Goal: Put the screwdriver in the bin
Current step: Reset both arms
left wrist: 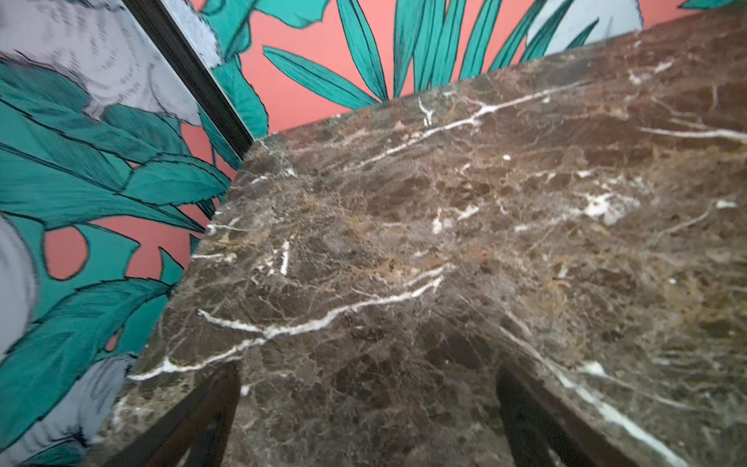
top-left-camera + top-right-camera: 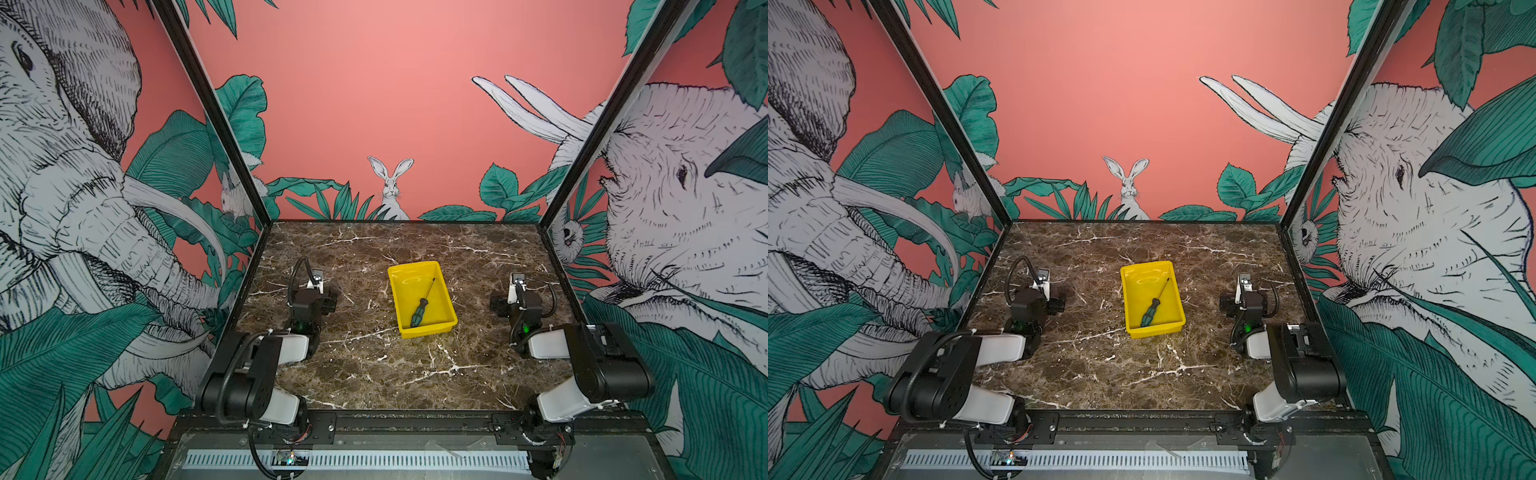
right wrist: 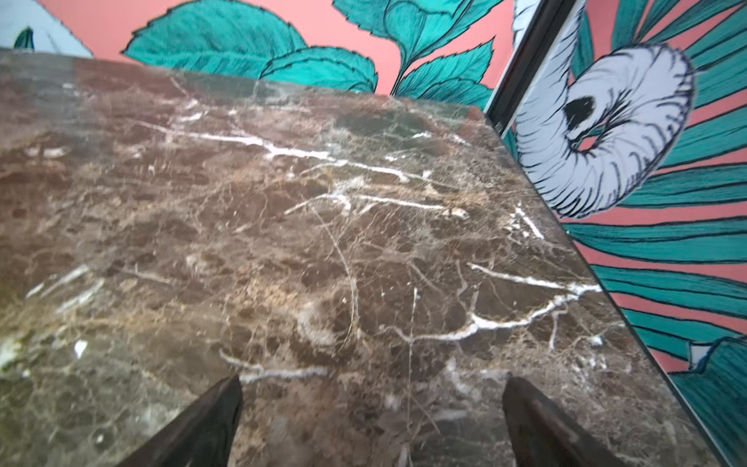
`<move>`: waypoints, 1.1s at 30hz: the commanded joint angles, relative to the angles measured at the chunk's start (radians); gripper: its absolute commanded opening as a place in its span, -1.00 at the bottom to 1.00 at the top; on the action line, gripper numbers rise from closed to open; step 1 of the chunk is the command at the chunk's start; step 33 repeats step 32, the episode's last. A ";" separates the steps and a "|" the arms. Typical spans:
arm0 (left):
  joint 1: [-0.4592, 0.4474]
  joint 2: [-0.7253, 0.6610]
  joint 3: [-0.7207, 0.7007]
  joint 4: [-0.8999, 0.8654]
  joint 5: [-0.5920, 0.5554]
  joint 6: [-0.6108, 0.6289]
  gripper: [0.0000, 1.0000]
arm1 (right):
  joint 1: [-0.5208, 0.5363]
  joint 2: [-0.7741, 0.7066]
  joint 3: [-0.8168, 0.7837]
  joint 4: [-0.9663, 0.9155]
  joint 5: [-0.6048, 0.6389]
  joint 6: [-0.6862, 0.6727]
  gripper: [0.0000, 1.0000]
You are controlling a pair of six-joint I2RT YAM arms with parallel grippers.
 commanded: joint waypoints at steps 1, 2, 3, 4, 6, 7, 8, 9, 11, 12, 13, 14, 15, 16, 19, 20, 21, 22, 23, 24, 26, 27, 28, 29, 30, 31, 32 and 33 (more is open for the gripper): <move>0.056 0.005 -0.002 0.108 0.123 -0.023 0.99 | -0.007 -0.001 0.028 0.032 0.041 0.023 0.99; 0.065 0.051 0.005 0.160 0.150 -0.021 0.99 | -0.006 -0.002 0.039 0.011 0.035 0.022 0.98; 0.069 0.085 0.016 0.190 0.180 -0.009 0.99 | -0.006 0.000 0.043 0.006 0.036 0.017 0.98; 0.079 0.060 0.048 0.061 0.185 -0.024 0.99 | -0.004 -0.001 0.048 -0.001 0.036 0.017 0.99; 0.126 0.060 0.080 0.030 0.247 -0.064 0.99 | -0.004 0.000 0.046 0.002 0.034 0.016 0.98; 0.136 0.075 0.071 0.057 0.269 -0.067 0.99 | -0.003 0.000 0.047 0.000 0.030 0.014 0.98; 0.137 0.053 0.080 -0.006 0.264 -0.069 0.99 | -0.003 0.000 0.047 -0.002 0.029 0.013 0.98; 0.136 0.045 0.085 -0.018 0.265 -0.069 0.99 | -0.004 0.000 0.049 -0.002 0.029 0.013 0.98; 0.136 0.068 0.074 0.046 0.263 -0.065 0.99 | -0.003 0.000 0.049 -0.002 0.027 0.012 0.98; 0.137 0.061 0.080 0.021 0.264 -0.067 0.99 | -0.004 0.000 0.049 -0.002 0.027 0.013 0.98; 0.137 0.048 0.085 -0.016 0.262 -0.069 0.99 | -0.003 0.000 0.049 -0.002 0.028 0.012 0.98; 0.136 0.052 0.081 -0.004 0.263 -0.069 0.99 | -0.003 0.000 0.049 -0.003 0.026 0.012 0.98; 0.137 0.059 0.078 0.018 0.264 -0.066 0.99 | -0.003 0.000 0.050 -0.007 0.026 0.011 0.98; 0.136 0.061 0.077 0.024 0.266 -0.066 0.99 | -0.003 0.000 0.051 -0.005 0.025 0.012 0.98; 0.136 0.049 0.081 -0.008 0.260 -0.067 0.99 | -0.003 0.000 0.051 -0.007 0.023 0.011 0.99; 0.136 0.053 0.081 0.001 0.262 -0.067 0.99 | -0.004 0.000 0.051 -0.008 0.023 0.011 0.98; 0.135 0.052 0.080 0.004 0.263 -0.067 0.99 | -0.003 0.000 0.051 -0.006 0.023 0.011 0.98; 0.135 0.052 0.081 0.001 0.263 -0.068 0.99 | -0.003 0.000 0.051 -0.006 0.023 0.011 0.98; 0.135 0.051 0.081 -0.004 0.263 -0.067 0.99 | -0.003 0.000 0.050 -0.006 0.023 0.011 0.99; 0.135 0.050 0.081 -0.003 0.262 -0.067 0.99 | -0.003 0.000 0.050 -0.005 0.025 0.011 0.98; 0.135 0.051 0.081 -0.003 0.263 -0.067 0.99 | -0.003 0.000 0.052 -0.011 0.024 0.009 0.99; 0.136 0.050 0.081 -0.003 0.262 -0.067 0.99 | -0.002 0.001 0.054 -0.012 0.025 0.010 0.99; 0.136 0.051 0.081 -0.003 0.263 -0.067 0.99 | -0.002 0.001 0.057 -0.016 0.021 0.008 0.98; 0.136 0.051 0.081 -0.003 0.263 -0.067 0.99 | -0.001 0.001 0.057 -0.017 0.022 0.008 0.98; 0.136 0.052 0.081 -0.003 0.262 -0.067 0.99 | -0.002 0.001 0.056 -0.017 0.021 0.008 0.98; 0.134 0.051 0.081 -0.004 0.262 -0.067 0.99 | -0.001 0.001 0.056 -0.015 0.021 0.008 0.98; 0.136 0.052 0.081 -0.003 0.262 -0.067 0.99 | -0.001 0.001 0.053 -0.011 0.019 0.007 0.99; 0.136 0.052 0.081 -0.003 0.262 -0.067 0.99 | -0.001 0.001 0.053 -0.011 0.019 0.007 0.99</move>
